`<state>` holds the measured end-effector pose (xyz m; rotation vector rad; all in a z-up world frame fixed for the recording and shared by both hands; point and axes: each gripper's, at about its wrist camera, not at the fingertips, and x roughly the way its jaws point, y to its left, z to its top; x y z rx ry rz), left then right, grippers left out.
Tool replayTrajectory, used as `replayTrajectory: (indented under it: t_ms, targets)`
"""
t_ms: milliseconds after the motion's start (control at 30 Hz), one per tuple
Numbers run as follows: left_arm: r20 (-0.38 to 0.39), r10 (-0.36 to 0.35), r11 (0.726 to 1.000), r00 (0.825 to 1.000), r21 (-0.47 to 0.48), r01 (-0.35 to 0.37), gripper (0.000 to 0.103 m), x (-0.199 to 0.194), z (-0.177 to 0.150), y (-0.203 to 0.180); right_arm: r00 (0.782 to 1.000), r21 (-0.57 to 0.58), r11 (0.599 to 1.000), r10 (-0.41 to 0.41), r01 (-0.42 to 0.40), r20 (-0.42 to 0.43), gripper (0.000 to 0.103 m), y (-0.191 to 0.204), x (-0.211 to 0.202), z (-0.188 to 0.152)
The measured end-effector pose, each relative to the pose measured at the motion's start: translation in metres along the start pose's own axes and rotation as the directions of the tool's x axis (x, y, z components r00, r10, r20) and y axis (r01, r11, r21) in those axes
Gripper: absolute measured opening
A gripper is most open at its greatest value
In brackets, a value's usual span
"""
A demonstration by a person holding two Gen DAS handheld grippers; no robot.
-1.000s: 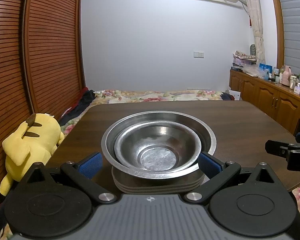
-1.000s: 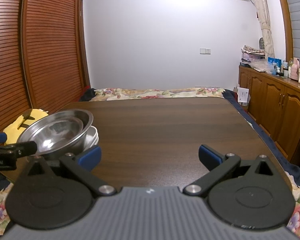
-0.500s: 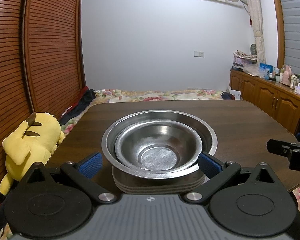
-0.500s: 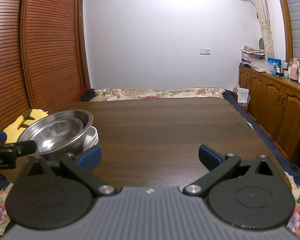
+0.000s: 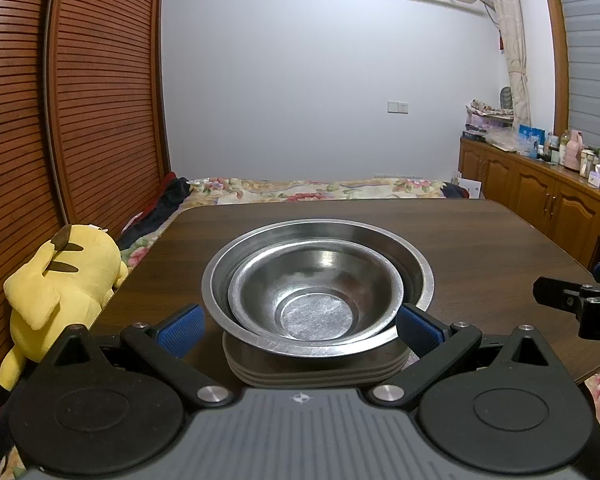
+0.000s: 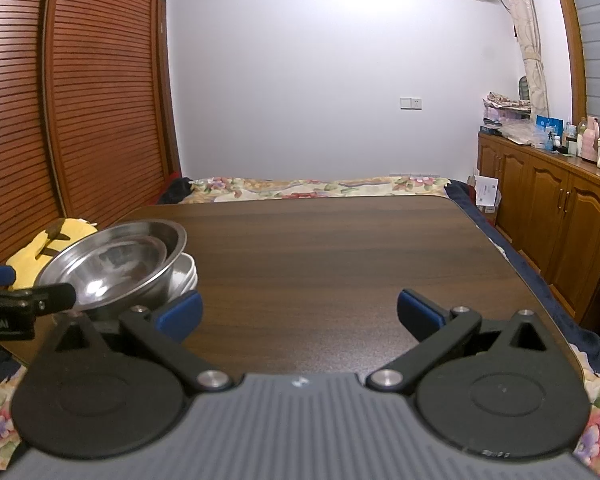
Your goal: Organize plates and bowls
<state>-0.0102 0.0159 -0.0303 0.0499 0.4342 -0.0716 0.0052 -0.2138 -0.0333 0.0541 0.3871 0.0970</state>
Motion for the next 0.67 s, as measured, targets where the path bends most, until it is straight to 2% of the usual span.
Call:
replayTrajectory:
  t_ms: [667]
  targets:
    - [-0.002,0.001,1.0,1.0,0.004,-0.001,0.103,-0.0002,-0.0004,-0.0007,1.0,0.002,1.0,0.0,0.0,0.001,0.103,-0.0007,-0.0005,0.0001]
